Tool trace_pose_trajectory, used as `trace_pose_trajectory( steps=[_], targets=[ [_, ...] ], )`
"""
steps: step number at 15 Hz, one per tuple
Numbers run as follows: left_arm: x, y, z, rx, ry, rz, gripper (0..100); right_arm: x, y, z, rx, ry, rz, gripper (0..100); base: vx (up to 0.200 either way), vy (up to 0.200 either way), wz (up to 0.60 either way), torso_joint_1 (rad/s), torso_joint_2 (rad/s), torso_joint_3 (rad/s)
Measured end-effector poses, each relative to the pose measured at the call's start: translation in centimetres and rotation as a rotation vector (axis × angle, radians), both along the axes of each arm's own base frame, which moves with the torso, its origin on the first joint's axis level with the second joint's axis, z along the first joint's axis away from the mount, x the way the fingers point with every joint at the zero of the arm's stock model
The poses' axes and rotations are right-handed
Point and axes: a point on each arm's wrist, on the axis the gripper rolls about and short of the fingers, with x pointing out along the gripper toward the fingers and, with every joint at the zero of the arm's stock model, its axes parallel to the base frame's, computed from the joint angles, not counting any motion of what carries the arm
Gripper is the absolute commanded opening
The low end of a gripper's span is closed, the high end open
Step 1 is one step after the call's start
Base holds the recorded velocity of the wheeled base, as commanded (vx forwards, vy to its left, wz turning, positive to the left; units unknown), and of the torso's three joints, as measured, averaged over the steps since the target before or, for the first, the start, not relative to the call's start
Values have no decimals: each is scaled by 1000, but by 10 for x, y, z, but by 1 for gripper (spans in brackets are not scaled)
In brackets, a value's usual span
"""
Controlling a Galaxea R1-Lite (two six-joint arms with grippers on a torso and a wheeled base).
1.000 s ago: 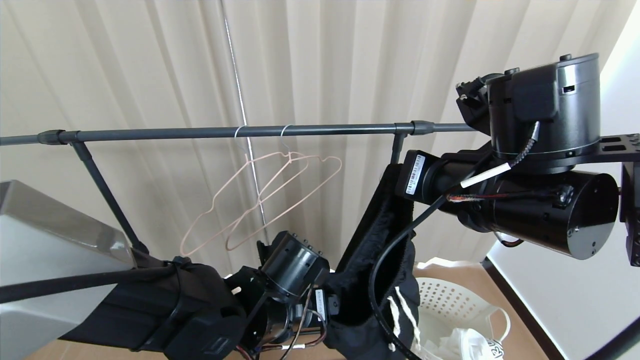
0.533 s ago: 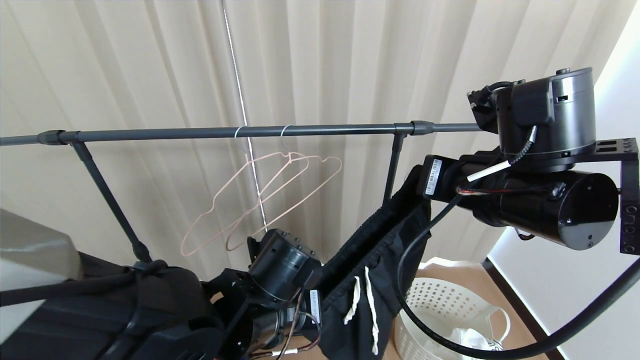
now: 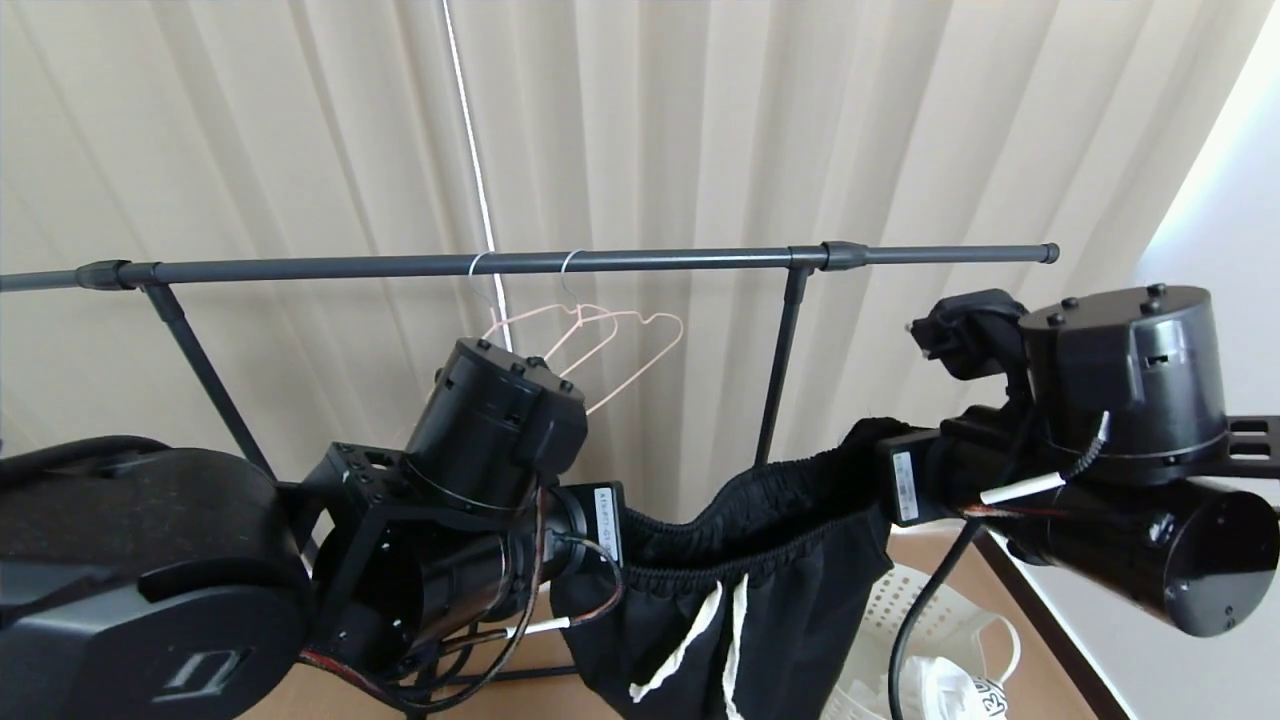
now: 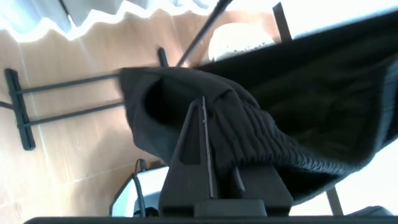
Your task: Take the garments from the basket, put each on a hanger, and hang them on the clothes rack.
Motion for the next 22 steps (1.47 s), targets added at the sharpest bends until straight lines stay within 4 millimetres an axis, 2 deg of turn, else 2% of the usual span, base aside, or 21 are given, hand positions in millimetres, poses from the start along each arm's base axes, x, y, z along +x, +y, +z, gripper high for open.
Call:
trace_pose_trajectory(
  steps=[2, 5, 8, 11, 15, 17, 20, 22],
  targets=[
    [3, 3, 8, 6, -26, 41, 0, -9, -4, -13, -89, -34, 83, 0, 0, 0, 0, 0, 0, 0],
    [8, 16, 9, 18, -23, 93, 0, -11, -13, -21, -132, -29, 81, 0, 0, 0, 0, 0, 0, 0],
    [13, 30, 11, 6, -17, 151, 0, -5, -23, -23, -159, -22, 42, 0, 0, 0, 0, 0, 0, 0],
    [12, 50, 5, 16, 5, 207, 0, 10, -43, -20, -165, -23, -53, 0, 0, 0, 0, 0, 0, 0],
    [11, 61, 2, 15, 16, 241, 0, 15, -56, -16, -178, -23, -98, 0, 0, 0, 0, 0, 0, 0],
    [12, 56, 11, -6, -7, 222, 0, 12, -59, -21, -210, 19, -91, 0, 0, 0, 0, 0, 0, 0],
    [12, 33, 27, -22, -53, 138, 0, -1, -52, -29, -265, 127, 3, 0, 0, 0, 0, 0, 0, 0],
    [21, 17, 34, -29, -77, 108, 0, -16, -46, -32, -303, 194, 82, 0, 0, 0, 0, 0, 0, 0]
  ],
)
